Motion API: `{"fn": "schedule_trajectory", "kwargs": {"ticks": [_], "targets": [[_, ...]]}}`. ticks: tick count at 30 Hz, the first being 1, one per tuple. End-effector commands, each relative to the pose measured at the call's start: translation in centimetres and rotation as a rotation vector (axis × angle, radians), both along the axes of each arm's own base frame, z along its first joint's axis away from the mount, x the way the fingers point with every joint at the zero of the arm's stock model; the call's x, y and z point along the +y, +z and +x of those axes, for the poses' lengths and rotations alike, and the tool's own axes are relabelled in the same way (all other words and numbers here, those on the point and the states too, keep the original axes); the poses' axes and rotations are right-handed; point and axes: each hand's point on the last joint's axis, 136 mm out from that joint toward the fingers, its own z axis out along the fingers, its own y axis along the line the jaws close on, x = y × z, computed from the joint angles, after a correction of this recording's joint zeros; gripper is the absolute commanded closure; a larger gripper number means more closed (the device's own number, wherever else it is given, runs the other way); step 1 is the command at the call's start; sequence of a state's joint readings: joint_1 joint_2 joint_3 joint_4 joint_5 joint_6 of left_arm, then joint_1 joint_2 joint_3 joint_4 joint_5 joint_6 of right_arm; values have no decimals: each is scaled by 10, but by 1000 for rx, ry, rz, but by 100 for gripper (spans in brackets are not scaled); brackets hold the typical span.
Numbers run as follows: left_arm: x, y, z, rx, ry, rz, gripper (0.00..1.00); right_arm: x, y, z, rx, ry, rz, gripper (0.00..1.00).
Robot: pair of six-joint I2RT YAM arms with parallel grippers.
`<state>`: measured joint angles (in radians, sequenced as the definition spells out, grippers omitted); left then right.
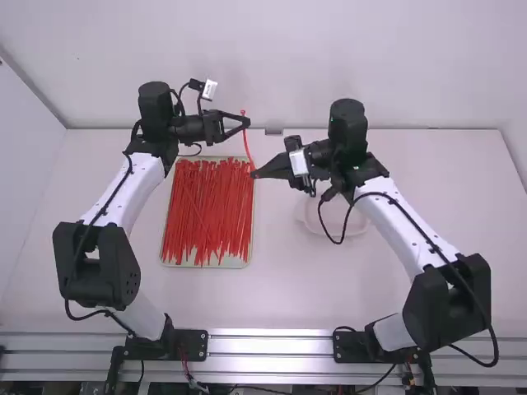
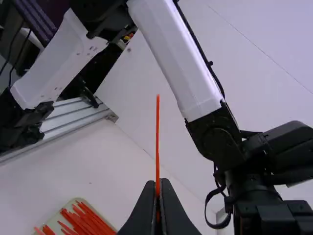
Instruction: Fasten the cable tie
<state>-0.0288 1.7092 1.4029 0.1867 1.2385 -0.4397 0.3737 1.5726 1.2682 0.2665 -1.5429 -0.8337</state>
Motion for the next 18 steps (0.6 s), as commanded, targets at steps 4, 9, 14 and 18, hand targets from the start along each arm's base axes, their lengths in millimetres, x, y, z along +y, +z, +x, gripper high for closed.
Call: {"fn": "schedule_trajectory", "kwargs": {"ticks": [4,9,14,18], "targets": [[-4,-1,-10,-120,-66,27,98,4,12,6,179,-31,-60,100],[-5,3,-10,-324,-83,72,99,7,39,16,366,-107,-67,100],[-4,12,-9,-540,-87,111,98,9,57,31,570,-181,-42,100],[-5,22,-8,-711,-88,137,98,6,50,40,730,-208,-81,100]]}}
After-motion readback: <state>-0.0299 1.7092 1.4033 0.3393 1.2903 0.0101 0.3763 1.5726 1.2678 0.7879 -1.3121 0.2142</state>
